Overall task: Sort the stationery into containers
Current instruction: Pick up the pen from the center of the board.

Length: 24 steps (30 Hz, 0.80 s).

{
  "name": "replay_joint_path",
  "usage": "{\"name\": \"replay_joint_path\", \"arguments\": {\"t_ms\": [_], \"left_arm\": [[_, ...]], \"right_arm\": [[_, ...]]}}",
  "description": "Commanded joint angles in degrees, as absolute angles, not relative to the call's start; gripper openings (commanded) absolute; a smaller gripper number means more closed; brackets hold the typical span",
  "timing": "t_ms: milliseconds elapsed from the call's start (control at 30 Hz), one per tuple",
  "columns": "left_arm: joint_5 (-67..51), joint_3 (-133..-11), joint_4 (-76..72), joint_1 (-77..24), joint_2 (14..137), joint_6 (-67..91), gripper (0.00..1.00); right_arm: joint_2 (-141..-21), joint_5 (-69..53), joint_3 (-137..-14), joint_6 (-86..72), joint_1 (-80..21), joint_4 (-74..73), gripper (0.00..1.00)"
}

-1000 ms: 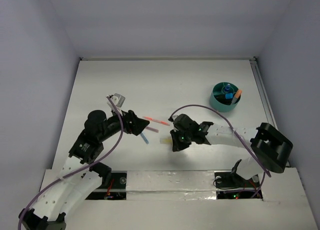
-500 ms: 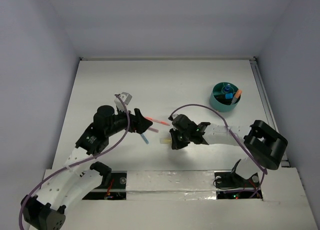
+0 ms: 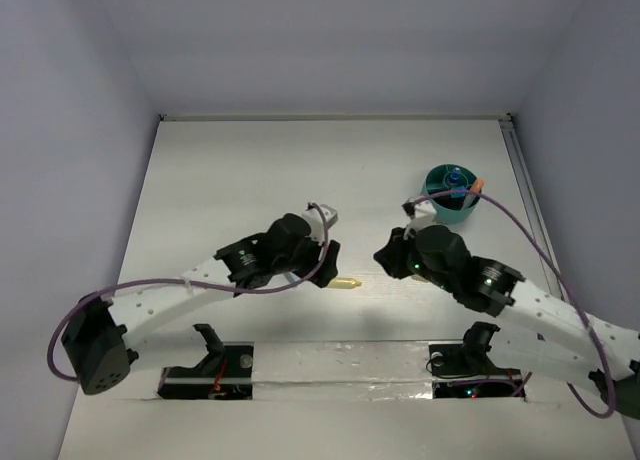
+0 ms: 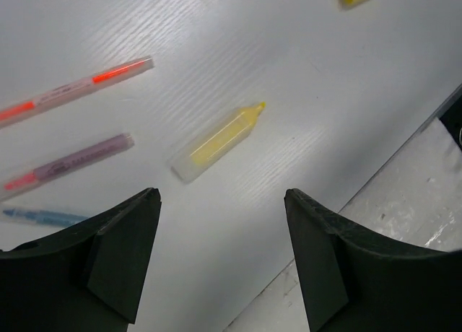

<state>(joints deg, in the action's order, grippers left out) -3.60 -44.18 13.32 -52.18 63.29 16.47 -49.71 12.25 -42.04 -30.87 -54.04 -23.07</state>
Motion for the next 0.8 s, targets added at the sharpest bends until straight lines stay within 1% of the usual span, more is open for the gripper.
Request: {"name": "replay_joint_path", "arguments": {"t_ms": [0,33,100,200,233,333,467,533,767], "left_arm": [[2.1,-49.3,13.8,-58.4,68.0,8.1,0.66],[4.1,-49.6,13.6,-61.1,69.2,6.5,0.67],[4.7,-50.4,14.1,-62.8,74.0,3.4,0.67],[4.1,-52.3,14.7,-63.5,78.9,1.2,0.7],[4.2,-52.3,13.9,-63.5,79.7,0.9,0.72],[3.3,-53.0,13.5,-63.5,82.8,0.3,0.76],[4.0,-54.7,14.2,-63.5,88.4,-1.8,0.78],[4.7,-55.5,14.0,-63.5,91.2,-2.1,0.78],[7.4,-58.2,14.4,-63.5,96.7,-2.3,0.75]], "right_arm": [[-39.5,25.2,-41.0,-32.1,-54.1,-24.3,0.21],[-37.5,27.0,-40.5,-32.1,-54.1,-23.9,0.21],[-31.9,28.6,-39.3,-32.2,-54.1,-22.8,0.22],[-27.7,29.1,-38.2,-32.0,-54.1,-22.7,0.24],[-25.9,29.1,-38.1,-31.9,-54.1,-23.0,0.26],[-23.3,28.9,-38.0,-32.2,-54.1,-25.2,0.28],[-18.7,27.7,-36.6,-32.0,-54.1,-26.0,0.28],[-16.8,25.5,-35.4,-31.8,-54.1,-25.1,0.28],[-17.2,23.3,-34.3,-31.6,-54.1,-25.5,0.28]]}}
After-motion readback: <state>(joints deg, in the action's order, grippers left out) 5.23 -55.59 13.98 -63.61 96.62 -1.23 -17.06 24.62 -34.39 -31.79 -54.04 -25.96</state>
